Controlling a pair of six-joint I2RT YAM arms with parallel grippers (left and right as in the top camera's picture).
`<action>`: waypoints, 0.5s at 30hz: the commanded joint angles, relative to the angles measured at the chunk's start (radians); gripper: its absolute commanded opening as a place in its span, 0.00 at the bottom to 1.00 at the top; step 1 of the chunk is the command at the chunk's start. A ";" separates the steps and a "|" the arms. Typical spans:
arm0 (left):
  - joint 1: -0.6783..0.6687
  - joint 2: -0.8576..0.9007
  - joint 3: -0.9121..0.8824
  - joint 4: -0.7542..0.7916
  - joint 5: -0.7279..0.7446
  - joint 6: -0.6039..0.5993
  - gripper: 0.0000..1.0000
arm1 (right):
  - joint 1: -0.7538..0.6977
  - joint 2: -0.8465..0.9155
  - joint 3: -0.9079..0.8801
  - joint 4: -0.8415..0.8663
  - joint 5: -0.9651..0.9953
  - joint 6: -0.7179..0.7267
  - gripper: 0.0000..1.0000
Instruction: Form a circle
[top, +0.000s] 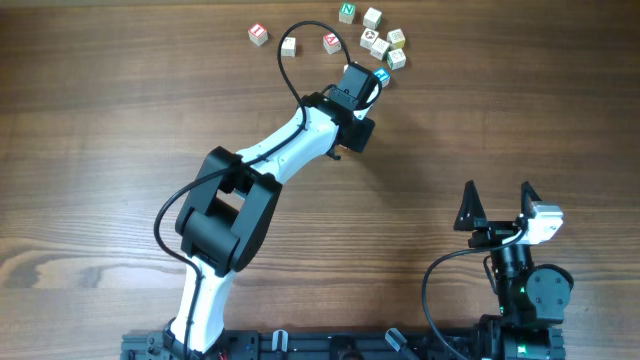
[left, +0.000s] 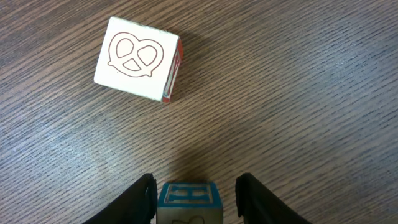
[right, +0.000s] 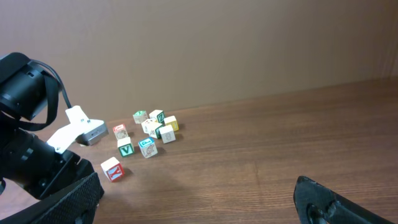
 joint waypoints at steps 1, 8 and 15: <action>0.000 0.013 -0.010 0.003 0.016 0.005 0.37 | 0.000 -0.008 -0.001 0.006 0.008 -0.019 1.00; 0.000 0.013 -0.010 -0.005 0.015 0.006 0.26 | 0.000 -0.008 -0.001 0.006 0.008 -0.019 1.00; 0.000 0.013 -0.010 -0.028 0.014 0.037 0.20 | 0.000 -0.008 -0.001 0.006 0.008 -0.019 1.00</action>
